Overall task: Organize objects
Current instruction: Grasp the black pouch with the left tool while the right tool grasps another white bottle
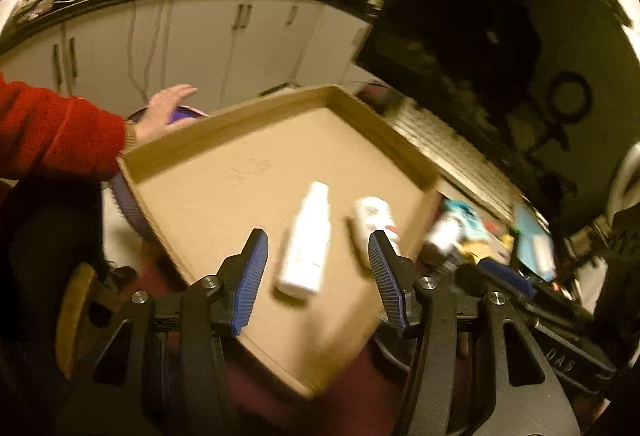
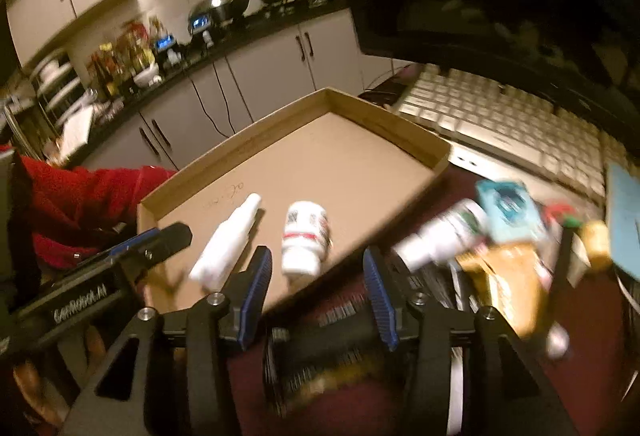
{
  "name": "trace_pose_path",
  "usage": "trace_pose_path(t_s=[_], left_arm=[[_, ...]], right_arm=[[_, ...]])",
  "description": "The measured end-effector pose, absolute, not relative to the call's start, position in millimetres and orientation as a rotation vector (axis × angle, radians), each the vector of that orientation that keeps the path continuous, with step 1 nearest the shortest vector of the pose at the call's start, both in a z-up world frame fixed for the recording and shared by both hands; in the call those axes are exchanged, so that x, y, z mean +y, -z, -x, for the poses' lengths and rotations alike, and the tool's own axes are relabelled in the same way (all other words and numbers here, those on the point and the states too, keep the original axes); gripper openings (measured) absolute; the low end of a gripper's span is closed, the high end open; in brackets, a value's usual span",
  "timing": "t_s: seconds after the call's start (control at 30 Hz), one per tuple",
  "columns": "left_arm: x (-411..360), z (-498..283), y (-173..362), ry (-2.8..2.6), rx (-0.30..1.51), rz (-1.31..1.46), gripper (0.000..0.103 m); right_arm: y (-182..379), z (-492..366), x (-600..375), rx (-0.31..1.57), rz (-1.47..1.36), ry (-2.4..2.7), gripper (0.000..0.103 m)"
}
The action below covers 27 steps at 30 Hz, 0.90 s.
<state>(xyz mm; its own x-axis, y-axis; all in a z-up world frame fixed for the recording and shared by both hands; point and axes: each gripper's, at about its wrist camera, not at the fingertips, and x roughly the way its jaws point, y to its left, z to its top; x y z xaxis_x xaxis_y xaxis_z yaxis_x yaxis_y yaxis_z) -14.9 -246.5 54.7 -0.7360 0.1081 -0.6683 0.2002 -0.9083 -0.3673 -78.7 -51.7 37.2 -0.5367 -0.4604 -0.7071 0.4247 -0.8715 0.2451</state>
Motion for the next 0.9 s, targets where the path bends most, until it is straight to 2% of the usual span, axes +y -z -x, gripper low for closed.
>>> trace_pose_path(t_s=[0.1, 0.3, 0.43, 0.77, 0.8, 0.87, 0.9], left_arm=[[-223, 12, -53, 2.87, 0.654, -1.155, 0.053], [-174, 14, -50, 2.993, 0.504, -1.283, 0.053], [-170, 20, -48, 2.992, 0.547, -1.334, 0.053], [-163, 36, -37, 2.997, 0.386, -1.414, 0.053], [-162, 38, -35, 2.994, 0.38, -1.425, 0.053], [-158, 45, -32, 3.004, 0.354, -1.453, 0.053], [-156, 49, -31, 3.002, 0.331, -1.462, 0.053]], right_arm=[[-30, 58, -27, -0.059, -1.14, 2.395, 0.054], [-14, 41, 17, -0.077, -1.212, 2.439, 0.054], [-6, 41, 30, -0.111, -1.23, 2.445, 0.054], [11, 50, 13, -0.042, -1.213, 2.445, 0.053], [12, 49, 10, -0.006, -1.203, 2.469, 0.052], [13, 47, 10, 0.037, -1.186, 2.505, 0.038], [13, 46, 11, 0.022, -1.179, 2.497, 0.035]])
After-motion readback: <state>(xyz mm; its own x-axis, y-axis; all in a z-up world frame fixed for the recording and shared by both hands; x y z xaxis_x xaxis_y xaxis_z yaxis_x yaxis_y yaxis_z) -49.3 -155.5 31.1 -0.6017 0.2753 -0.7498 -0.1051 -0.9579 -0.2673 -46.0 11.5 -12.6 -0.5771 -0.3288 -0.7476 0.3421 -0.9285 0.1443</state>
